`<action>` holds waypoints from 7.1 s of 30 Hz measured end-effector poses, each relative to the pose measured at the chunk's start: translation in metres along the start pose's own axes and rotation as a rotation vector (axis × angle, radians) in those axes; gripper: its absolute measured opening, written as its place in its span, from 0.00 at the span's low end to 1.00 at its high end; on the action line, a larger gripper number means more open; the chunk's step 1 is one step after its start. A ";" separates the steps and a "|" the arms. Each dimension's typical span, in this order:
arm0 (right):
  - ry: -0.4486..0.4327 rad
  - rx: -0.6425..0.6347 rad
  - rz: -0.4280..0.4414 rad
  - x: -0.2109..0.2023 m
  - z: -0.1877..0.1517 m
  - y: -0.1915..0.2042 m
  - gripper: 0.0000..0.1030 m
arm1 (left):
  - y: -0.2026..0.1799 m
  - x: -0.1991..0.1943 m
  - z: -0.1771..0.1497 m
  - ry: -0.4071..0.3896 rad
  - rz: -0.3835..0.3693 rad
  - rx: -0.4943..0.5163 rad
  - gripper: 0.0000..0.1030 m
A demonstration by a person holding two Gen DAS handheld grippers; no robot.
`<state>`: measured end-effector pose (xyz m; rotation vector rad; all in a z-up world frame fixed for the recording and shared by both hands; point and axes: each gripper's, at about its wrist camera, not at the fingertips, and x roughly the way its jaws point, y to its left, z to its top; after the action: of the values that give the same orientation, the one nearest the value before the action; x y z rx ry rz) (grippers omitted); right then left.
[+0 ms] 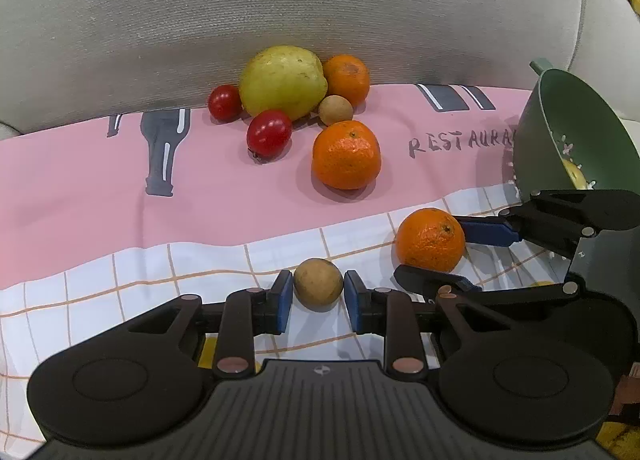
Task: Organize fruits
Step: 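Grasp the small brown round fruit with the left tool while the right tool grasps a mandarin, then carry the brown fruit in the left tool while the right tool carries the mandarin into the colander, then open the left tool to release the brown fruit while the right tool releases the mandarin, then move both open tools back toward the remaining fruit cluster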
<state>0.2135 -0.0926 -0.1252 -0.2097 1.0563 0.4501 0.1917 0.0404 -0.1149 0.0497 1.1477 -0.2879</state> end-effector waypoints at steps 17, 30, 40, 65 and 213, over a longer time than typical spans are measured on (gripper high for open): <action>-0.073 -0.007 0.013 -0.051 -0.008 0.001 0.42 | -0.028 -0.059 0.001 -0.080 0.012 -0.006 0.30; -0.153 0.013 -0.035 -0.121 -0.032 -0.024 0.43 | -0.098 -0.108 -0.003 -0.173 -0.033 0.109 0.30; -0.135 0.046 -0.116 -0.153 -0.063 -0.062 0.43 | -0.143 -0.113 -0.002 -0.184 -0.087 0.194 0.30; 0.066 -0.035 -0.201 -0.144 -0.074 -0.149 0.43 | -0.222 -0.061 0.038 -0.079 -0.169 0.354 0.30; -0.069 0.038 0.047 0.040 0.075 -0.018 0.48 | 0.047 -0.004 0.068 -0.211 0.010 -0.176 0.61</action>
<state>0.2972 -0.0701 -0.1247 -0.1347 1.0025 0.4755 0.2628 0.0736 -0.0883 -0.1274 0.9589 -0.1772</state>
